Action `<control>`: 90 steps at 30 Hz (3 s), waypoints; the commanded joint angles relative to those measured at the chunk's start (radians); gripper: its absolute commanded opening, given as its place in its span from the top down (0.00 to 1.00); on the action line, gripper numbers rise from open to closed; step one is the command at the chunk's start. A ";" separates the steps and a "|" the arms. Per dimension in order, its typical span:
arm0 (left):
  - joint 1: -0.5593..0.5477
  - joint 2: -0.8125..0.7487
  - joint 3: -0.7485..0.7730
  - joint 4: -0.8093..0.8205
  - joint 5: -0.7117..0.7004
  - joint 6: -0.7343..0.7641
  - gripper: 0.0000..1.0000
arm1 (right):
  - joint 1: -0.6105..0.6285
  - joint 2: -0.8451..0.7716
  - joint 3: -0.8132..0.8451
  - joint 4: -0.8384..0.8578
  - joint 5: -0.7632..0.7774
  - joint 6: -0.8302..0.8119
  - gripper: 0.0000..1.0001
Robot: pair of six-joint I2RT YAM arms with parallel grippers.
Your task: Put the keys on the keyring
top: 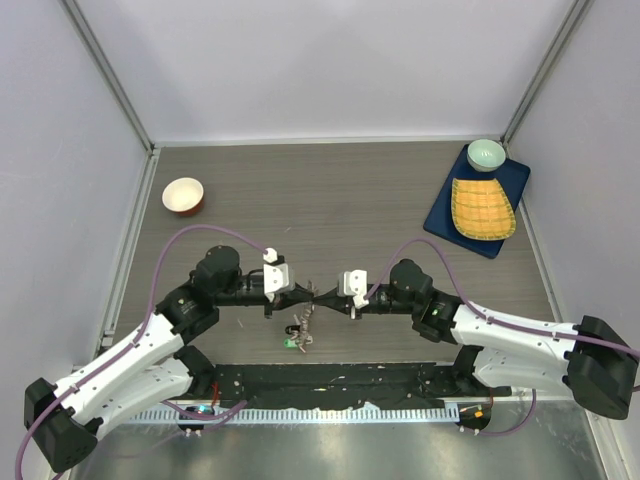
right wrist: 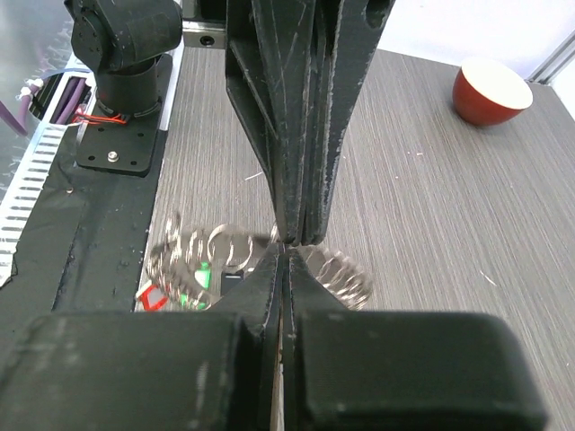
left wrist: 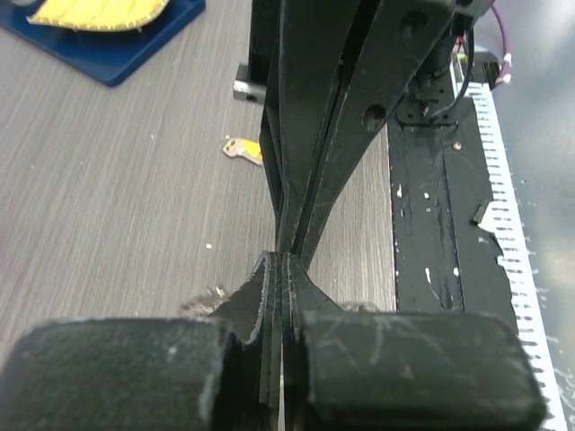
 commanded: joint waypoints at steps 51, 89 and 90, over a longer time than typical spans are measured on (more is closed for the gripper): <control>-0.345 0.734 0.153 -0.049 -0.840 -0.637 0.43 | -0.026 -0.053 -0.064 0.138 1.109 0.152 0.99; 0.027 -0.183 0.110 -0.258 -1.073 -0.463 0.10 | -0.072 -0.090 0.194 -0.738 0.652 0.621 0.99; 0.029 -0.200 0.130 -0.283 -1.072 -0.453 0.08 | -0.072 -0.080 0.203 -0.778 0.640 0.632 0.99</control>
